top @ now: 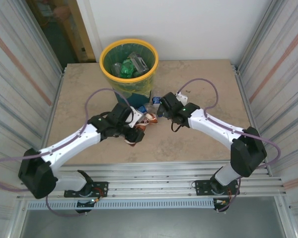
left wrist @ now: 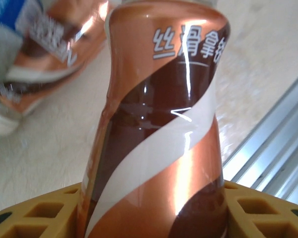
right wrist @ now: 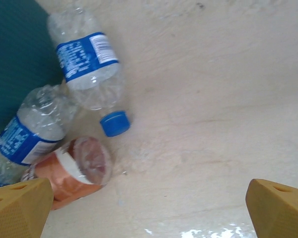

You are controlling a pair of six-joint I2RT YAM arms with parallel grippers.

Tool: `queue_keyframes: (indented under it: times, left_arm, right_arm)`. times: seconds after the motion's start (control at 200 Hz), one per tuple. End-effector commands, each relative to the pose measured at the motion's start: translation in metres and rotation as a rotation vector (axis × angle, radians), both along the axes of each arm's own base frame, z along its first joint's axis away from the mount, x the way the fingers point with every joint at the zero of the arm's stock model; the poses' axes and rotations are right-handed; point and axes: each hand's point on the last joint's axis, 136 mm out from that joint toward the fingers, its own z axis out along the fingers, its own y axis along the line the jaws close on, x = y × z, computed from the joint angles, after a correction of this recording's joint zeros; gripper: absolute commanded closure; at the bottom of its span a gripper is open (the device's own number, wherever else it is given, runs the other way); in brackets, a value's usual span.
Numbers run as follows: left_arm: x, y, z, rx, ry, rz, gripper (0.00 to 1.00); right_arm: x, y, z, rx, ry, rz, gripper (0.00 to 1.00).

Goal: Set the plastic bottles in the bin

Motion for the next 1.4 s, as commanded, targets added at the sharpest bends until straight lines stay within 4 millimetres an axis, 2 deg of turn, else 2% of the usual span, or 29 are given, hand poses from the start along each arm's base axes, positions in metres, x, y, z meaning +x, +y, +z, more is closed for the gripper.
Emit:
queue_keyframes:
  times: [0.0,0.23,0.416,0.676,0.867,1.007,1.197,1.393]
  left_arm:
    - [0.005,-0.019,0.059,-0.165,-0.167,-0.078,0.64]
    - [0.024,-0.022,0.133,-0.276,-0.413,-0.069,0.67]
    - [0.054,-0.014,0.190,-0.334,-0.560,-0.010,0.66]
    - [0.111,0.010,0.235,-0.338,-0.668,0.110,0.66]
    - [0.156,0.029,0.251,-0.330,-0.691,0.177,0.66]
    - [0.192,0.045,0.253,-0.286,-0.679,0.229,0.66]
    - [0.235,0.058,0.245,-0.215,-0.663,0.275,0.66]
    - [0.273,0.062,0.221,-0.109,-0.627,0.271,0.66]
  right_arm:
    - [-0.005,-0.026,0.011,-0.031,-0.034,-0.065,0.02]
    - [-0.013,-0.053,0.024,-0.035,-0.078,-0.123,0.02]
    - [-0.022,-0.070,0.029,-0.041,-0.095,-0.158,0.02]
    - [-0.031,-0.086,0.030,-0.039,-0.094,-0.197,0.02]
    - [-0.033,-0.090,0.031,-0.042,-0.093,-0.202,0.02]
    - [-0.033,-0.091,0.029,-0.041,-0.083,-0.207,0.02]
    - [-0.033,-0.091,0.030,-0.035,-0.086,-0.211,0.02]
    - [-0.033,-0.092,0.032,-0.034,-0.084,-0.209,0.02]
